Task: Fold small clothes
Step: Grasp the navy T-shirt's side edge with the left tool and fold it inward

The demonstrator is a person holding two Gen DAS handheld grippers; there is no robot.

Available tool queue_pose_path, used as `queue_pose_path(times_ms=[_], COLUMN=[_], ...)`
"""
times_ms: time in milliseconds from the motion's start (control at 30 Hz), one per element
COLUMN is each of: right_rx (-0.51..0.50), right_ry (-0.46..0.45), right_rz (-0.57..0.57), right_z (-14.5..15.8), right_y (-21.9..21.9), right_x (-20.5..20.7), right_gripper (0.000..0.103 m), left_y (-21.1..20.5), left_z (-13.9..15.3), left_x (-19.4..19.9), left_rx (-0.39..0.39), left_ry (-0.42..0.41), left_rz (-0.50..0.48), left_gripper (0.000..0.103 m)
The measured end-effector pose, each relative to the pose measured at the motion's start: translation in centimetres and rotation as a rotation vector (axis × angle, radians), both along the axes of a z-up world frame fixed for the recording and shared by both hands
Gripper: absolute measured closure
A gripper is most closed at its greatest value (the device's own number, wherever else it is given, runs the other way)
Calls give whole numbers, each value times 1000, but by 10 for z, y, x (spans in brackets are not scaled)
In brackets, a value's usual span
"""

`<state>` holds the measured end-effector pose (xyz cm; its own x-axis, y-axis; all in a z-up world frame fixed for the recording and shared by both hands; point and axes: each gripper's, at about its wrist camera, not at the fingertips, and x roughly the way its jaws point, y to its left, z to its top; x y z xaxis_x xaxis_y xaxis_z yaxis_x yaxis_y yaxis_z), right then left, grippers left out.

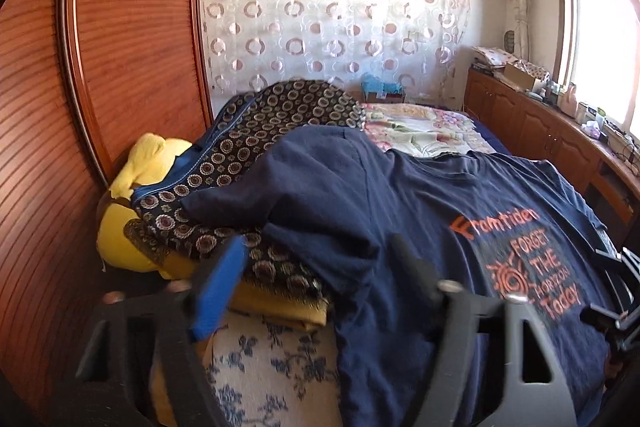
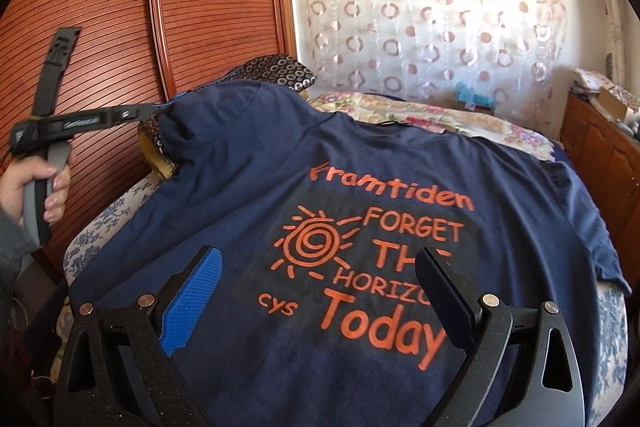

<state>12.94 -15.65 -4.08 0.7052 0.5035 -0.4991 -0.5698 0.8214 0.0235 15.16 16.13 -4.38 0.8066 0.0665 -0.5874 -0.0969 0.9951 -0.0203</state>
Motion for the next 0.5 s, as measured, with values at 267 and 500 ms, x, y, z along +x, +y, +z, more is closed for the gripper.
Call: queue_pose_path(times_ms=[267, 500], right_rx=[-8, -11], right_ry=[36, 72], right_rz=[58, 83], right_z=[6, 9], right_y=[11, 15], right_x=[15, 20], right_gripper=[5, 6], left_y=[22, 28], left_z=[-23, -33], left_x=[33, 36], left_rx=[-53, -89], left_ry=[97, 120], left_rz=[40, 55], left_gripper=[69, 69])
